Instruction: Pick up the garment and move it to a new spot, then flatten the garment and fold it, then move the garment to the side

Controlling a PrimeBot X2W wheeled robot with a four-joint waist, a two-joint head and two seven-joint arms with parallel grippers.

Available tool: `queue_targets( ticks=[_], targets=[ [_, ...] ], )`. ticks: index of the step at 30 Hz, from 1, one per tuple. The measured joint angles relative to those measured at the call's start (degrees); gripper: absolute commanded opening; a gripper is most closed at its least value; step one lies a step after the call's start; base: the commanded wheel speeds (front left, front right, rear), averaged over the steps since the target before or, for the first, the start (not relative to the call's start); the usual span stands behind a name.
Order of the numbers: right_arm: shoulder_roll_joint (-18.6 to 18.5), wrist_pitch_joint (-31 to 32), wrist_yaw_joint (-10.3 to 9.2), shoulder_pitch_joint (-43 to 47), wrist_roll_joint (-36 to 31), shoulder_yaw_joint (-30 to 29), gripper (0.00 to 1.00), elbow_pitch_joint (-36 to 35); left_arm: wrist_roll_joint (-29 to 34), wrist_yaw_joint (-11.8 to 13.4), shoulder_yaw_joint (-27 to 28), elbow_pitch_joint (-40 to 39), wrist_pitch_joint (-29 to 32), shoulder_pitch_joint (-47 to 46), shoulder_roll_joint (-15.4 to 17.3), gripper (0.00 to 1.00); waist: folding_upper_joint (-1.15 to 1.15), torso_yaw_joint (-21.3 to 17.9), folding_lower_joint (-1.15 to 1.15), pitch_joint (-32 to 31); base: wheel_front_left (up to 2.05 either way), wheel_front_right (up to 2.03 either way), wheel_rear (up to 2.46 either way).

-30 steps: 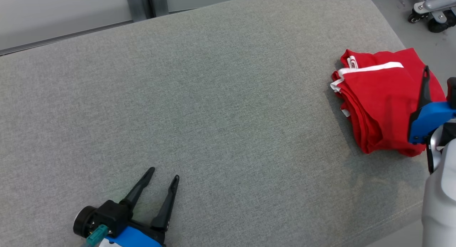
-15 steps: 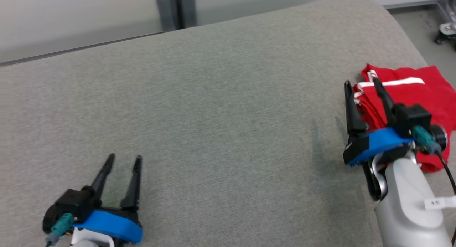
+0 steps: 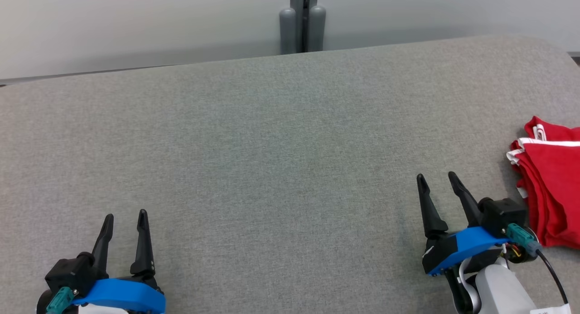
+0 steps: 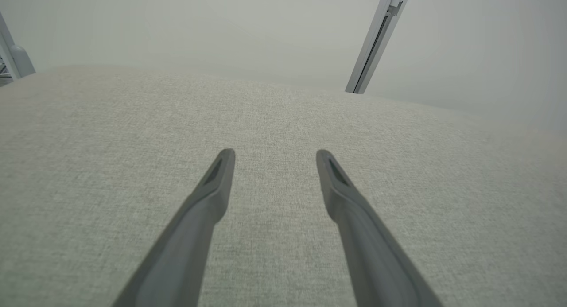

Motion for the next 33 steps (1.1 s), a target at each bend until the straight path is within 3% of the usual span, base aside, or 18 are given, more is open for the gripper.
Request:
queue_targets(
  ticks=[22, 33],
  targets=[
    [0.0, 0.0, -0.01, 7.9, 1.7, -1.0, 1.00, 0.9, 0.8, 0.0, 1.6, 2.4, 0.0, 5.9, -4.4, 1.00, 0.00, 3.4, -0.01, -10.7, 0.00, 0.00, 0.00],
    [0.0, 0.0, -0.01, 9.4, 2.2, -0.5, 1.00, 0.9, 0.1, 0.0, 2.0, 2.5, 0.0, 7.5, -4.9, 1.00, 0.00, 4.3, 0.00, -12.1, 0.00, 0.00, 0.00]
  ],
)
